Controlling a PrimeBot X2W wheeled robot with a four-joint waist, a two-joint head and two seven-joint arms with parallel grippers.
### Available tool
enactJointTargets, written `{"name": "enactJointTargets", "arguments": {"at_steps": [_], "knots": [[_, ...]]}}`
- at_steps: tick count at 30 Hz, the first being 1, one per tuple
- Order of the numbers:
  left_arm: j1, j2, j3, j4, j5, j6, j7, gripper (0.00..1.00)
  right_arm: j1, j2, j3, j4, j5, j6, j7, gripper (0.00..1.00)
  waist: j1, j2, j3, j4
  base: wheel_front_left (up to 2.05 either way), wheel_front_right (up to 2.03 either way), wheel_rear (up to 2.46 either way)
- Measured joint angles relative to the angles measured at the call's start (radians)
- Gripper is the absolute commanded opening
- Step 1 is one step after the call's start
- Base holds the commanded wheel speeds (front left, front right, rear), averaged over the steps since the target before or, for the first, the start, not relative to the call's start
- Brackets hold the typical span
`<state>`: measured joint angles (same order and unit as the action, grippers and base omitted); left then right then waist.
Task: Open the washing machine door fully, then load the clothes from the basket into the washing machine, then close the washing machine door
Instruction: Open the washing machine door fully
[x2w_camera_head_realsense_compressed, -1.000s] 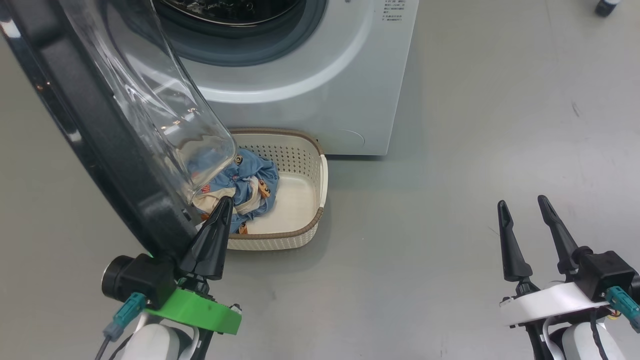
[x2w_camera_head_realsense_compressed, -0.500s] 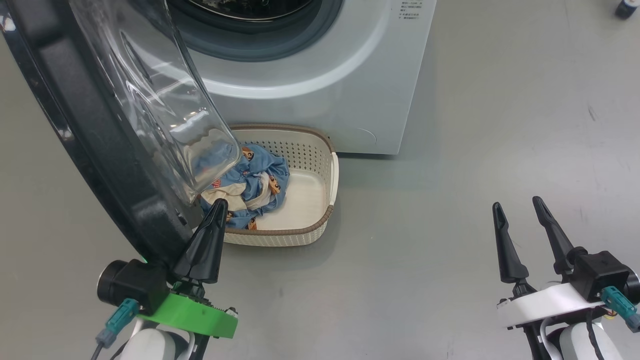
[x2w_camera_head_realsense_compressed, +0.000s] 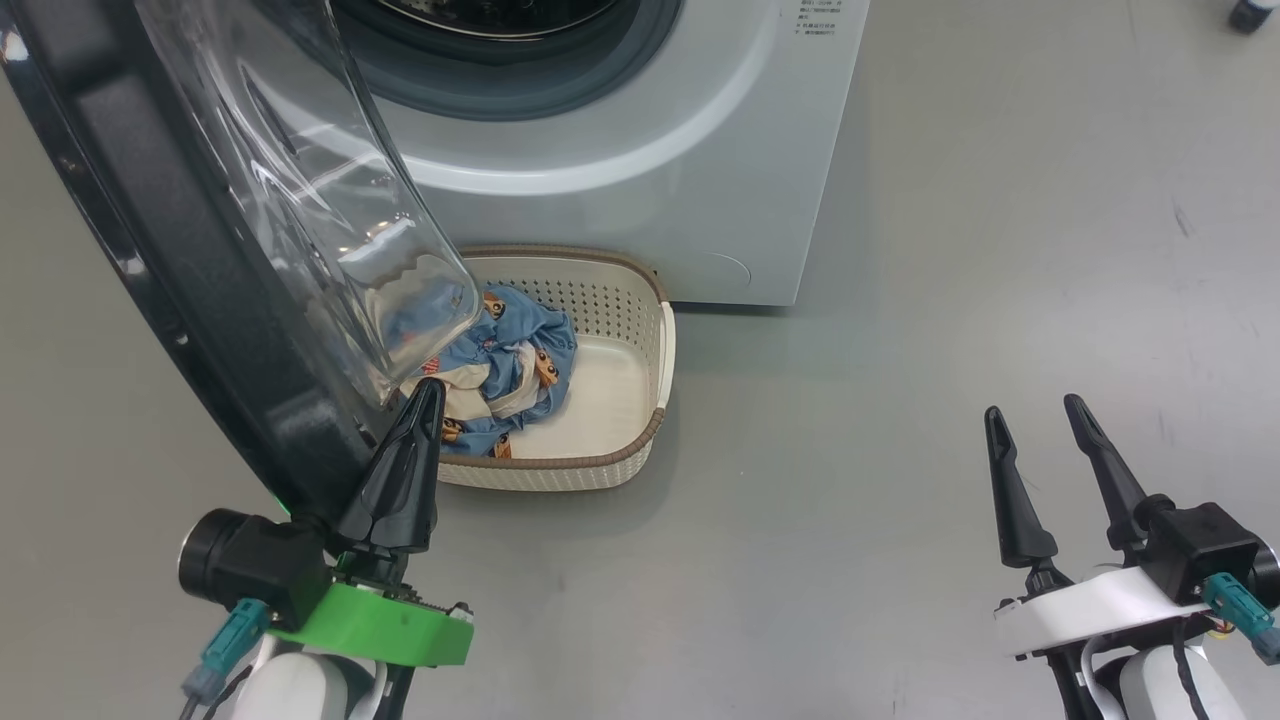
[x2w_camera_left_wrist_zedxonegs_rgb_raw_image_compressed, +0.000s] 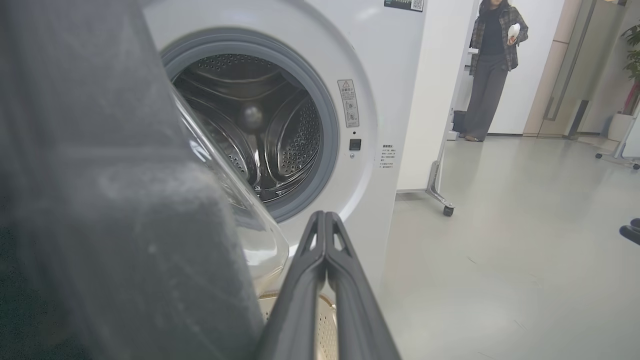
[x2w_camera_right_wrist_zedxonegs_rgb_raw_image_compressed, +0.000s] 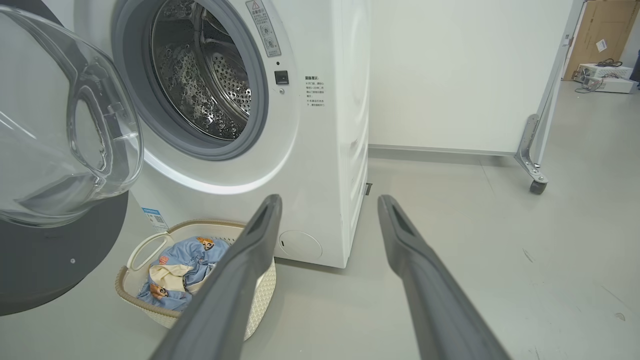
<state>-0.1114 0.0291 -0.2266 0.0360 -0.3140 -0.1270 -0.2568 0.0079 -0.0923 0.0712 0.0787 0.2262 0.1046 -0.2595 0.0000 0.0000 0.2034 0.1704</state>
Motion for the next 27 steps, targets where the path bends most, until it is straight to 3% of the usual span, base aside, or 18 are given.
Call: {"name": "enactJointTargets", "arguments": {"at_steps": [8,27], "knots": [[0.039,0.005,-0.036,-0.010,-0.022,0.000,0.000,0.00,0.000,0.001,-0.015,0.001,0.000,0.000,0.000,1.00,0.0000,0.0000,0.001,0.015,0.00,0.00,0.00],[0.083,0.004,0.013,0.025,-0.049,0.052,0.000,0.00,0.002,0.004,-0.040,0.009,-0.006,0.009,0.000,1.00,0.0000,0.0000,-0.024,0.099,0.00,0.00,0.00]]}}
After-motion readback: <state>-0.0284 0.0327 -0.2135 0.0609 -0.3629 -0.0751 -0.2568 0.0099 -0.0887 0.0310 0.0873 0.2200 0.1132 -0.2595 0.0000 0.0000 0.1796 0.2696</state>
